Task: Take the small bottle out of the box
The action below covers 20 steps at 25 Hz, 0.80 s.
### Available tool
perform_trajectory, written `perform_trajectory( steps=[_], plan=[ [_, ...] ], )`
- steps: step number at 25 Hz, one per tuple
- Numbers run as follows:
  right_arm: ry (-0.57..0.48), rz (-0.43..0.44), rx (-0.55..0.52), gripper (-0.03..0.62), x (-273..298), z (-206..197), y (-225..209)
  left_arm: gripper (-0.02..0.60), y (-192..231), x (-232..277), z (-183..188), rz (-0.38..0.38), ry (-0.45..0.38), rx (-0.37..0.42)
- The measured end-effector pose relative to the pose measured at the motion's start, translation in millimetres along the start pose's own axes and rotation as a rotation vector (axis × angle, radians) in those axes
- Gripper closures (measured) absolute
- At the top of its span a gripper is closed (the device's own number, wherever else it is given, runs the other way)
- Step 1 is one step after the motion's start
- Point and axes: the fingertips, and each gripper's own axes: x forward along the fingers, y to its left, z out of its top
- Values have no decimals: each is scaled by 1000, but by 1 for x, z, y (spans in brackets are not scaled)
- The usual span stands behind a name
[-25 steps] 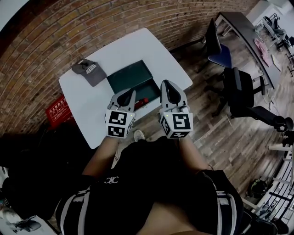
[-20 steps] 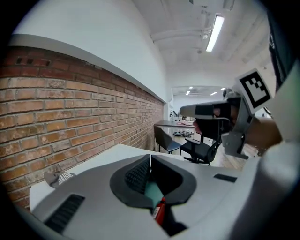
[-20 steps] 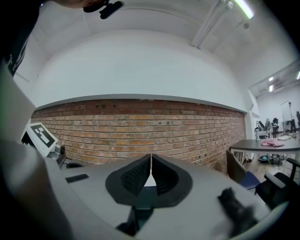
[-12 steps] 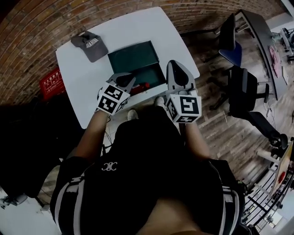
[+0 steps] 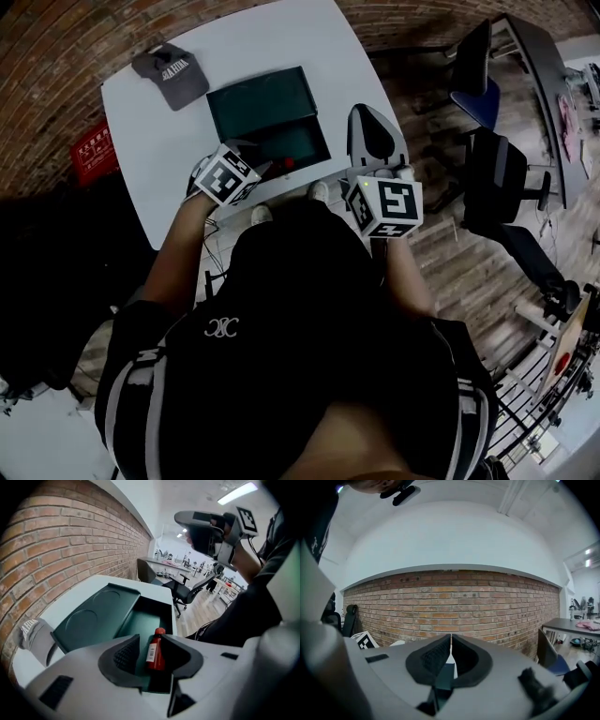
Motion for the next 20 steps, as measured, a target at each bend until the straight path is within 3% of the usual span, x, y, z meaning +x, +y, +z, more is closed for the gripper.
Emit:
perform_trajectory(
  steps=[10, 14, 20],
  plan=[
    [47, -10, 25, 563, 1, -17, -15, 410, -3, 34, -30, -80, 201, 104],
    [63, -36, 45, 563, -4, -24, -23, 410, -3, 41, -25, -89, 217, 148],
    [54, -66, 75, 563, -9, -29, -35, 417, -12, 46, -28, -173, 251, 131]
  ],
)
